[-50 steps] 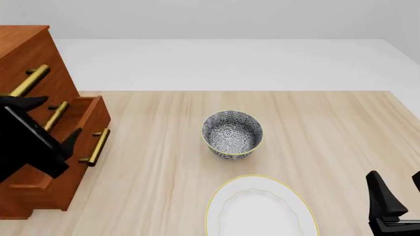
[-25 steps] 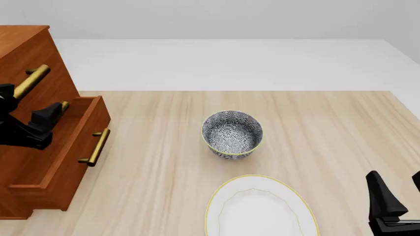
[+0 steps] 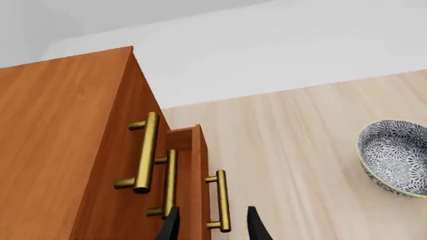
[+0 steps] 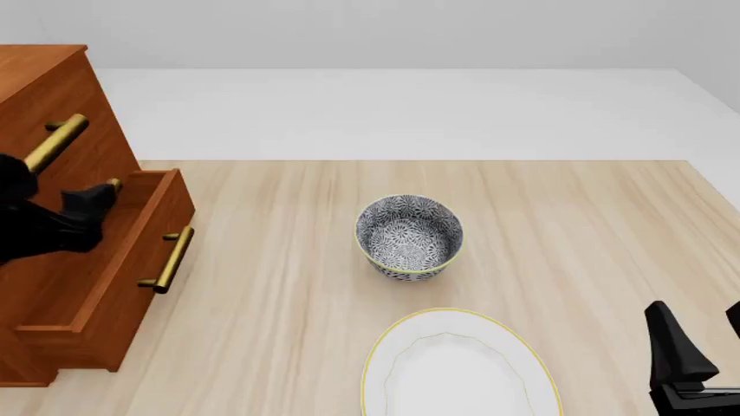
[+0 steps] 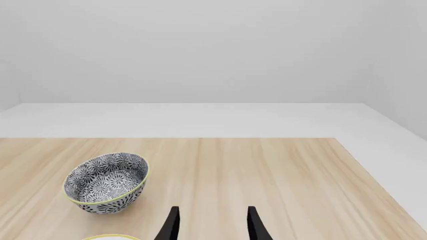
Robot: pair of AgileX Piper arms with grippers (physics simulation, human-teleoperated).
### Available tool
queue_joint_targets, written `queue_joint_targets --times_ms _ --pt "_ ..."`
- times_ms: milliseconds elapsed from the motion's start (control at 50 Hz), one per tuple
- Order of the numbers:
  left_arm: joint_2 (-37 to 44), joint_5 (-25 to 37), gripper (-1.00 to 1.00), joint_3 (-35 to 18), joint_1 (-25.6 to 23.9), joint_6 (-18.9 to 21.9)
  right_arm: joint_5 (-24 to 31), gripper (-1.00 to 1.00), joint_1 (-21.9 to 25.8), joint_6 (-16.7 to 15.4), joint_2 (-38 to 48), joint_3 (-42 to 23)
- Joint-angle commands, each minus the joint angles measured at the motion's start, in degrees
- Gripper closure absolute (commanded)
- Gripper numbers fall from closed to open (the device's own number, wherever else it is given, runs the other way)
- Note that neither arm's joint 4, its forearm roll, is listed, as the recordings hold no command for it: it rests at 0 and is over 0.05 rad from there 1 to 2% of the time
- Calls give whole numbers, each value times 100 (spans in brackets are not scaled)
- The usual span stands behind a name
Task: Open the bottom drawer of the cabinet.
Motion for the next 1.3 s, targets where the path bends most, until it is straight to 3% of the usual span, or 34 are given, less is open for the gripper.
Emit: queue_joint_targets --times_ms 20,160,480,560,580,860,980,1300 --pt "224 -135 -100 122 81 -446 0 -100 1 1 -1 0" --pt "257 -256 -100 305 120 -355 0 -100 1 -1 -1 0" --pt "685 -658 -100 457 379 -734 0 -100 1 1 -1 0" --pt "811 -792 -100 544 499 -494 0 -100 0 -1 0 0" --pt "839 -791 -100 542 495 -641 0 -100 0 0 -1 0" --pt "1135 -1111 -100 748 532 -601 0 -100 0 1 0 0" --pt "1246 -1269 -100 813 534 -362 0 -100 0 0 -2 0" --pt "1704 -1694 -100 1009 457 -540 0 -100 1 0 1 0"
